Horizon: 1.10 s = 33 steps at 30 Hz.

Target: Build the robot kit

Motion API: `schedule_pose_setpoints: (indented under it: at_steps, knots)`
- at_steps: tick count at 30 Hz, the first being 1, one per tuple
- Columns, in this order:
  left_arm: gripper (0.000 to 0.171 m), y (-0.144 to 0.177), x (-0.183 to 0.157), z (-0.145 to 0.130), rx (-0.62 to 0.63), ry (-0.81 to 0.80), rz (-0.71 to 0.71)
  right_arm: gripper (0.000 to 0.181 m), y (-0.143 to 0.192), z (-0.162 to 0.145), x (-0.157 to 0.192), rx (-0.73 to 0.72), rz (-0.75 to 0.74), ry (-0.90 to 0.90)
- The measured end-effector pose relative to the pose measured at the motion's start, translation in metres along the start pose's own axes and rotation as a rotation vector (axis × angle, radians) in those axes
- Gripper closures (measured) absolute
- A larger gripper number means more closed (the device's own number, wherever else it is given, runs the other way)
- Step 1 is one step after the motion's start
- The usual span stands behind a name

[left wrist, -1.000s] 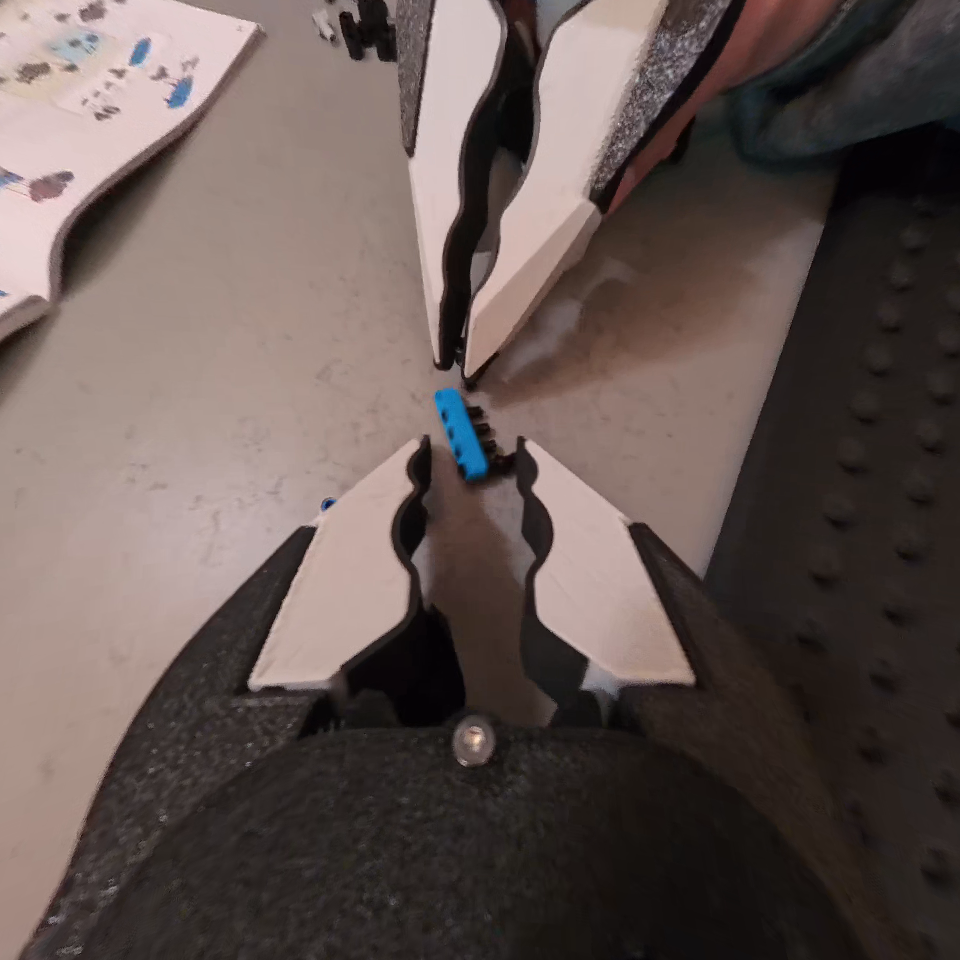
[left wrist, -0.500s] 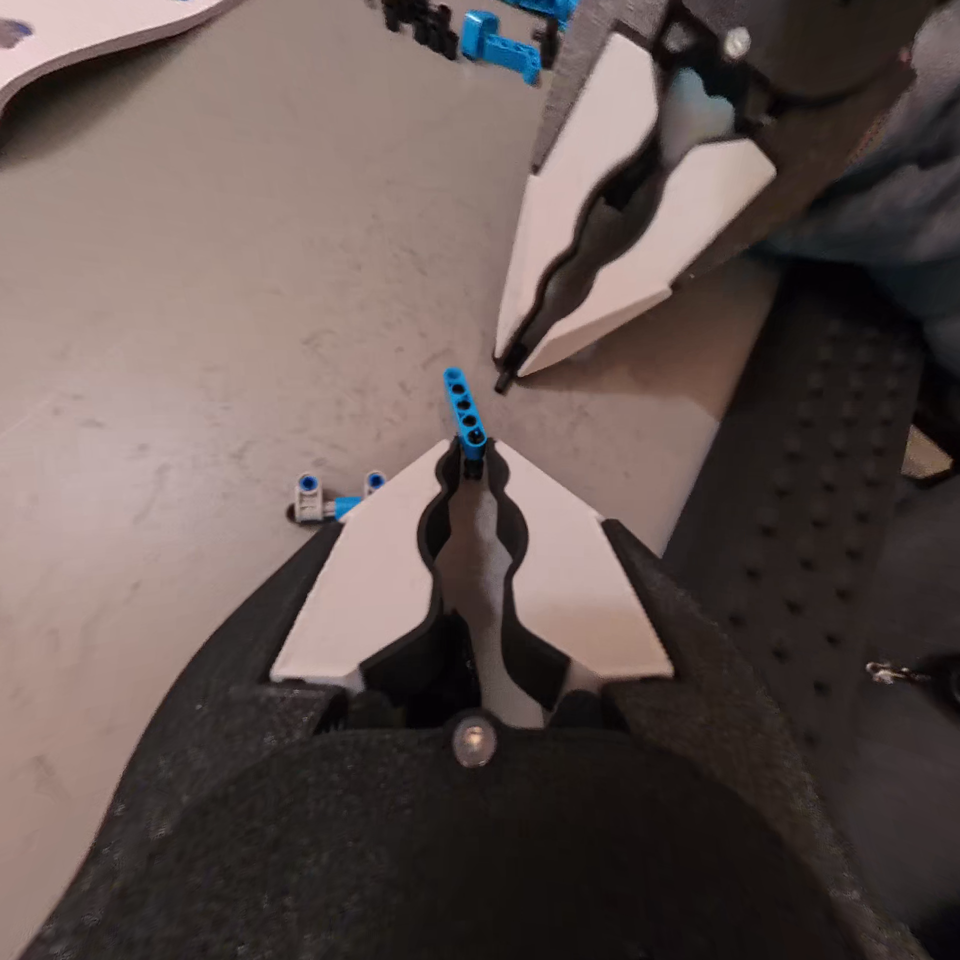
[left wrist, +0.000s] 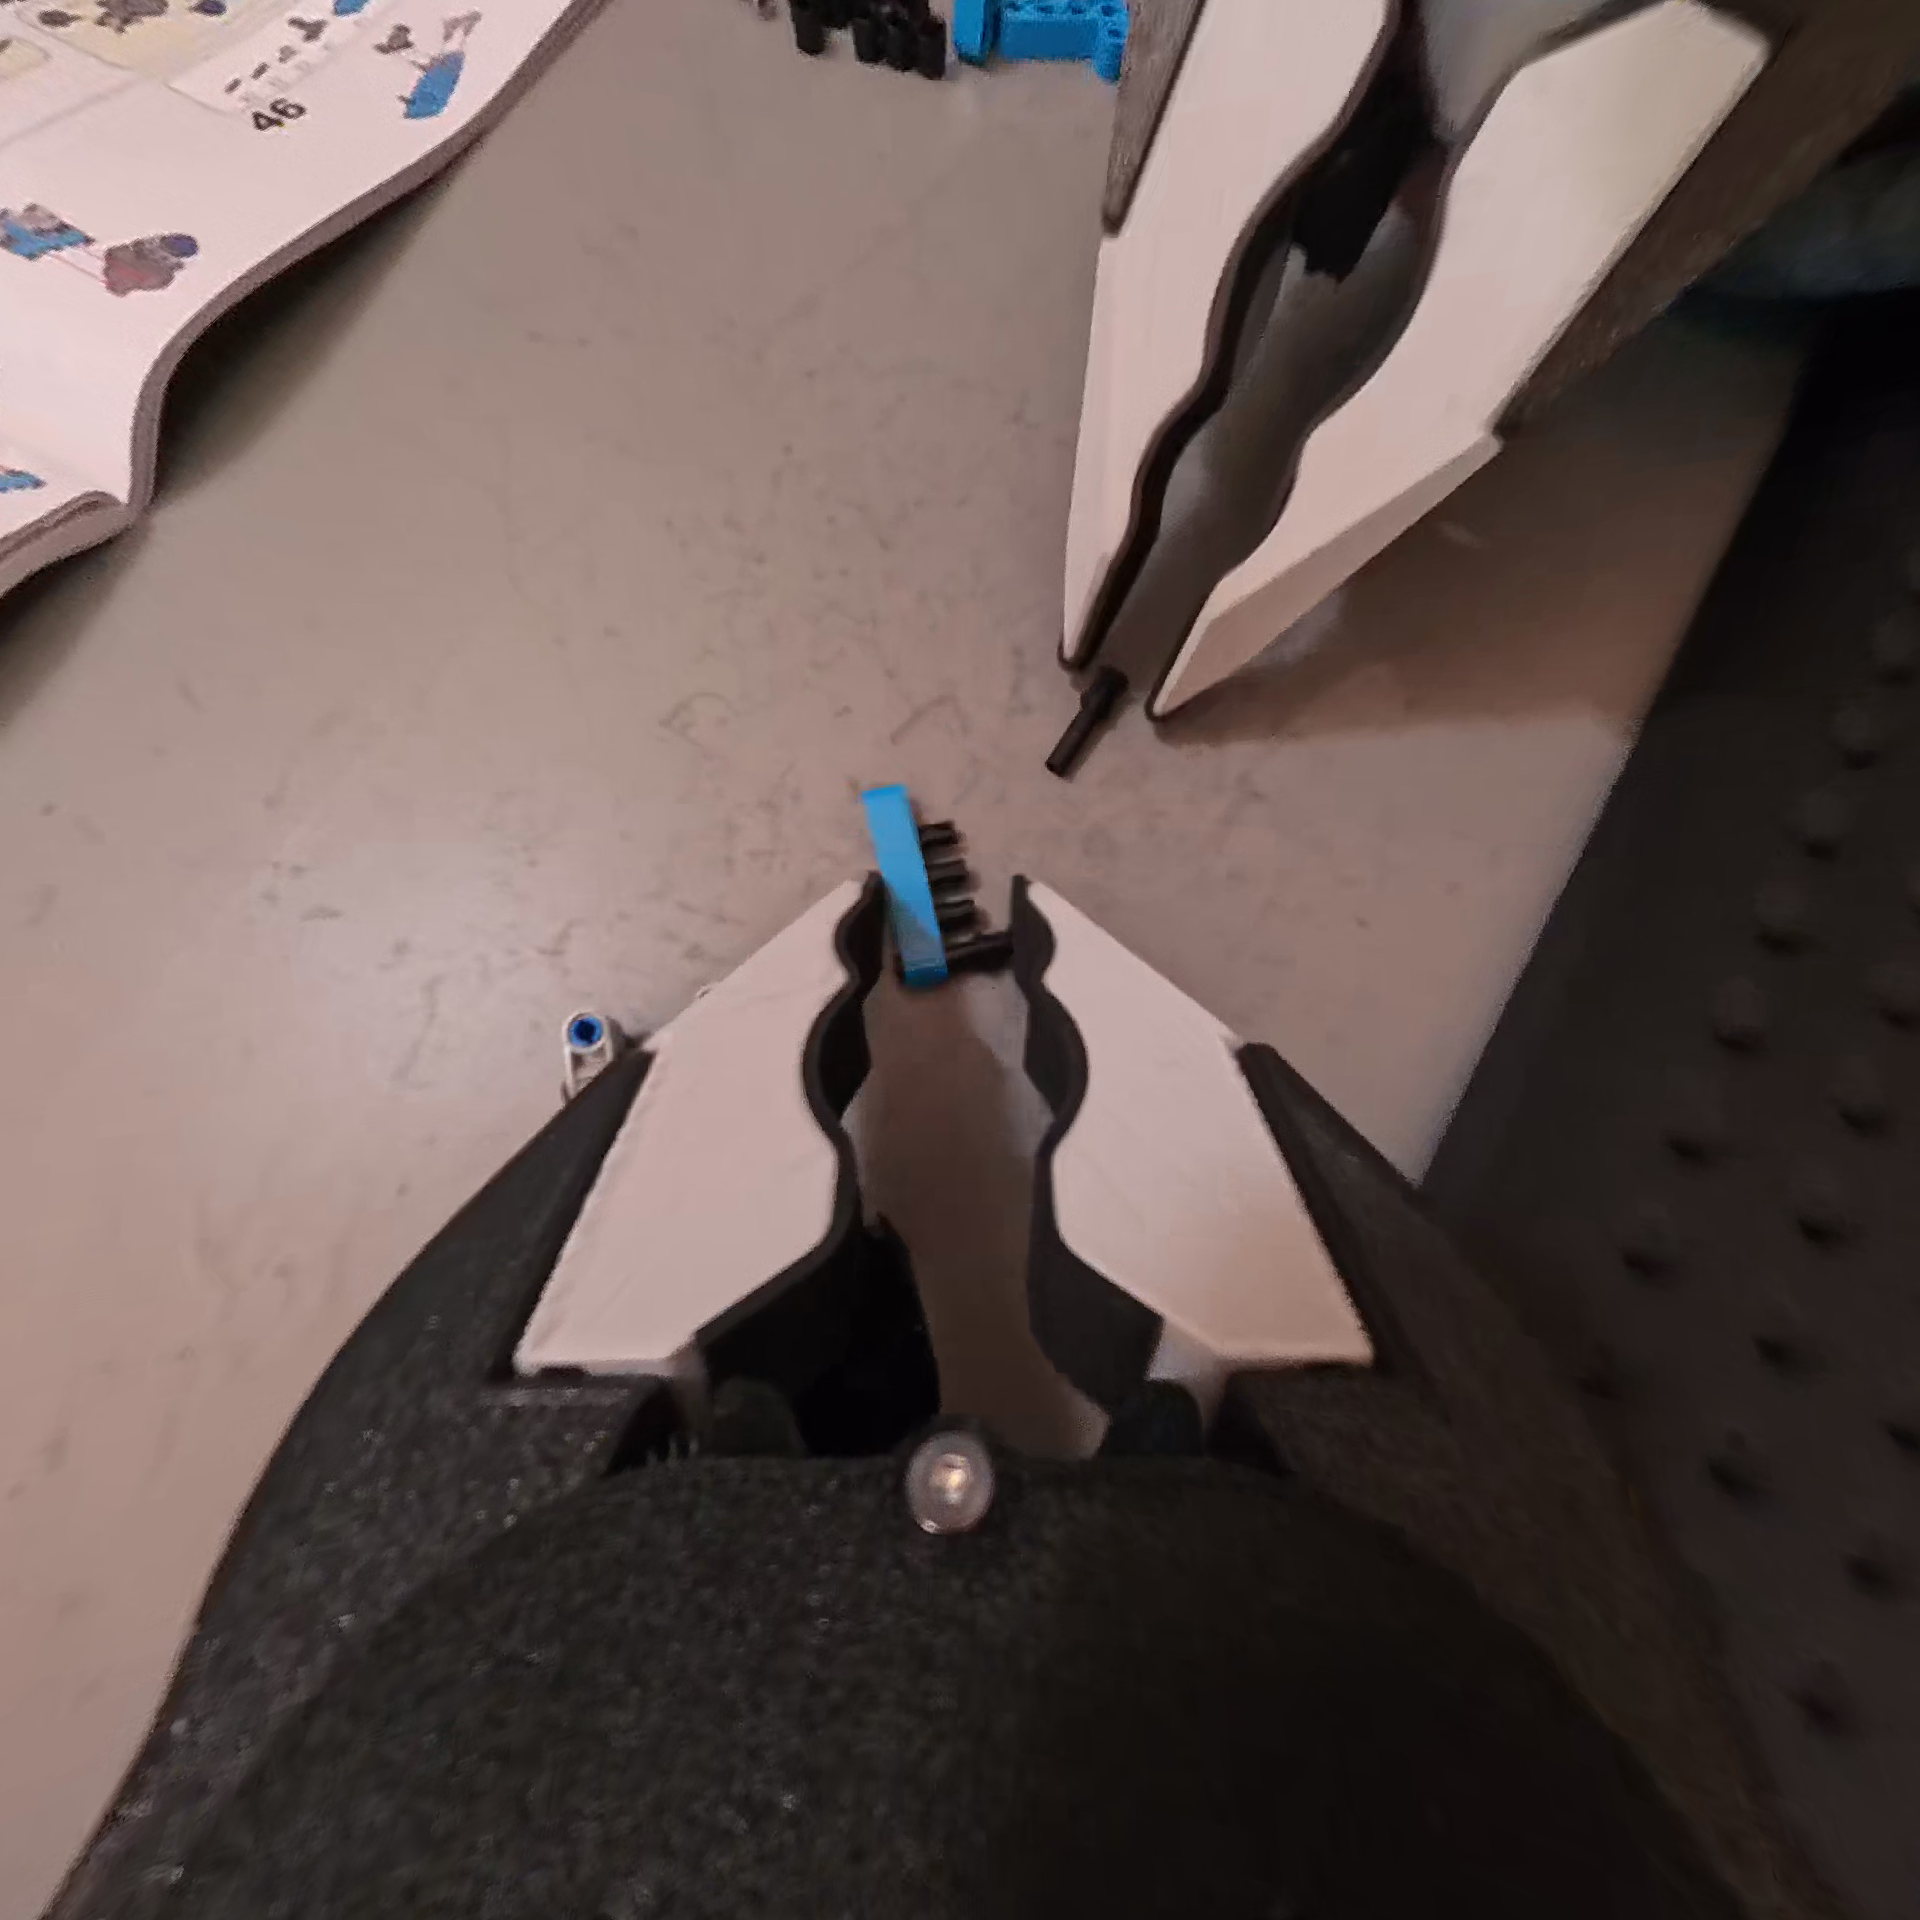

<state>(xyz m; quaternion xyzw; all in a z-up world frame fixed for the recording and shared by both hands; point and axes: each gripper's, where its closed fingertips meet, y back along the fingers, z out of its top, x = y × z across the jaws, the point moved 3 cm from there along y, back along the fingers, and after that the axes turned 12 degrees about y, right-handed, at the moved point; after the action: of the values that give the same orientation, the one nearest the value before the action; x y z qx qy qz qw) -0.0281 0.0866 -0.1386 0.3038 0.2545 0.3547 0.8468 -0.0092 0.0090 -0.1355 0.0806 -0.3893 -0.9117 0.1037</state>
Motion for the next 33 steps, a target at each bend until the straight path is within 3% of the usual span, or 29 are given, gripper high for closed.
schedule_pose_setpoints:
  at_steps: [4, 11, 18, 28, 33]
  knots:
    - [0.156, -0.001, 0.001, 0.001, -0.007, 0.023, 0.012, 0.175, -0.004, -0.001, -0.005, 0.023, -0.032, -0.024]
    - [0.156, -0.005, 0.001, 0.004, -0.032, 0.044, 0.075, 0.176, -0.015, 0.011, -0.011, -0.012, -0.059, -0.357]
    - [0.156, -0.006, 0.002, 0.005, -0.036, 0.055, 0.089, 0.176, -0.017, 0.014, -0.01, 0.033, -0.14, -0.392]
    - [0.156, -0.006, 0.004, 0.006, -0.038, 0.117, 0.038, 0.177, -0.019, 0.015, -0.012, 0.025, -0.183, -0.354]
    - [0.156, -0.005, 0.004, 0.005, -0.025, 0.039, 0.022, 0.176, -0.02, 0.015, -0.011, 0.078, -0.229, -0.161]
